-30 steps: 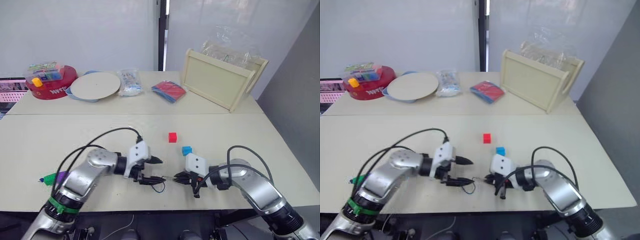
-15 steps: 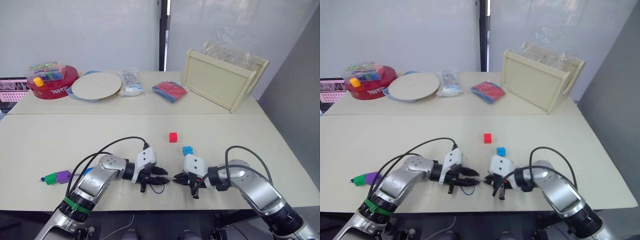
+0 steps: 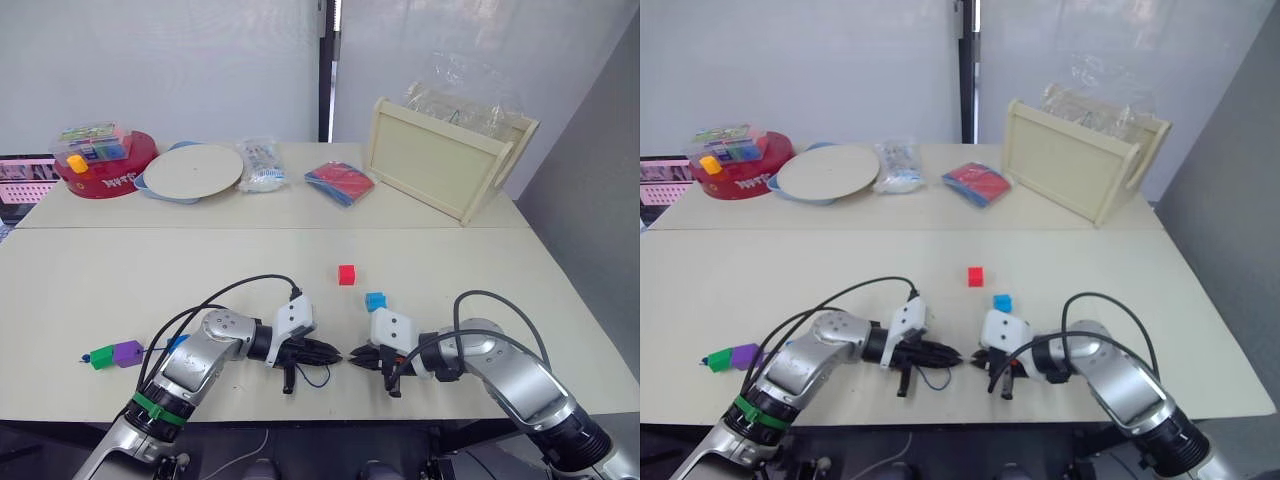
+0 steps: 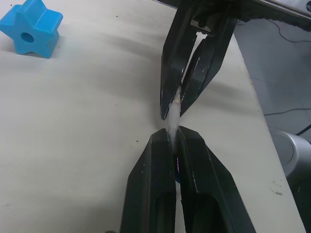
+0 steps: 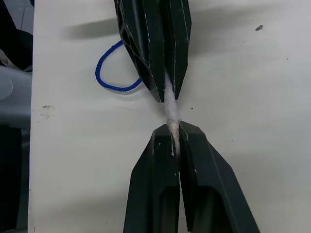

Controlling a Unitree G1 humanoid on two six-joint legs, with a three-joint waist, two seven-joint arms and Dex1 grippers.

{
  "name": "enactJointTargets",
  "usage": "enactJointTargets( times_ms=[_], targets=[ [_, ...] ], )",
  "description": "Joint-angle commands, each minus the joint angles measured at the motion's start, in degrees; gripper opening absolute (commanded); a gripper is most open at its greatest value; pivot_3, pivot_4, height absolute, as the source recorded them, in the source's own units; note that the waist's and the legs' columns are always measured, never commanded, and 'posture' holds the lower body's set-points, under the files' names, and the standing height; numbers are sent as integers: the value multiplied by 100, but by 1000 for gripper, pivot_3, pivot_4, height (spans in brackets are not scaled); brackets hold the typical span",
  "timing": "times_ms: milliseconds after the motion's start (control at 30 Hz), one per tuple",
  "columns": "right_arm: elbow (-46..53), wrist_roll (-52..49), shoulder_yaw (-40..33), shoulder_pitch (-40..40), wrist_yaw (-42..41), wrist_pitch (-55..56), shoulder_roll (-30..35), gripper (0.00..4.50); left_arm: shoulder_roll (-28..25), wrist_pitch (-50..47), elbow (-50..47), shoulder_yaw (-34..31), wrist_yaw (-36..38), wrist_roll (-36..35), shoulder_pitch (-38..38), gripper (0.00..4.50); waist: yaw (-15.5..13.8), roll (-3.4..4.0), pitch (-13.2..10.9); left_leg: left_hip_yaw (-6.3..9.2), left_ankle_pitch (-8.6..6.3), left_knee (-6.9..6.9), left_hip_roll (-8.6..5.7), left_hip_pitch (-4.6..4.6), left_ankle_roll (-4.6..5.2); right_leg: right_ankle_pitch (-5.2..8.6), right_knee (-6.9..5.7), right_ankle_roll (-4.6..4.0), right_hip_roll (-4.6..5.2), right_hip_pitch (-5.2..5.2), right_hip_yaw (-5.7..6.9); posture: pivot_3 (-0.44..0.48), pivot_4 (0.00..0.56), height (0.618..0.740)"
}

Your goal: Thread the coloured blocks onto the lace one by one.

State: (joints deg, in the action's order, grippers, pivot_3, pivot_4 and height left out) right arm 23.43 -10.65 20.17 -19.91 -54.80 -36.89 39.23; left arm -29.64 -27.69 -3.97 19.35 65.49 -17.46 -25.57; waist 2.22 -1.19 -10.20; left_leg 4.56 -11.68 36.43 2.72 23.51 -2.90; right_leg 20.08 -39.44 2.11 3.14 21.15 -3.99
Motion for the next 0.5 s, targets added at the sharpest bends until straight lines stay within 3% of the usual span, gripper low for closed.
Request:
enactJointTargets(
  times_ms=[33, 233, 333, 500],
  targets=[
    [440, -383, -502, 276, 280, -401, -104, 1367, -96, 95, -190, -157, 18, -38, 34, 0, -4, 0, 0, 0, 0, 0, 0, 1, 0, 0, 0, 0, 0, -1, 0, 0, 150, 740],
    [1117, -1082, -1974, 1072, 1139, -1091, -544, 3428, -368, 113, -282, -306, 125, -120, 243, 0, -16, 0, 0, 1, 0, 1, -1, 0, 0, 0, -1, 1, 2, -1, 0, 0, 150, 740],
    [1378, -1061, -2335, 1548, 1782, -1165, -912, 4431, -496, 103, -308, -425, 127, -172, 366, 0, -17, 0, 0, 0, 0, 0, -2, 1, 0, 0, 0, 1, 3, -2, 0, 0, 150, 740],
    [1306, -49, -1974, 1994, 3765, -657, -2275, 4477, -700, 2, -377, -625, 81, -192, 590, 0, 36, 0, 3, -1, 1, -11, 0, -6, -1, 0, -4, 1, 2, 1, -4, 0, 150, 740]
  ],
)
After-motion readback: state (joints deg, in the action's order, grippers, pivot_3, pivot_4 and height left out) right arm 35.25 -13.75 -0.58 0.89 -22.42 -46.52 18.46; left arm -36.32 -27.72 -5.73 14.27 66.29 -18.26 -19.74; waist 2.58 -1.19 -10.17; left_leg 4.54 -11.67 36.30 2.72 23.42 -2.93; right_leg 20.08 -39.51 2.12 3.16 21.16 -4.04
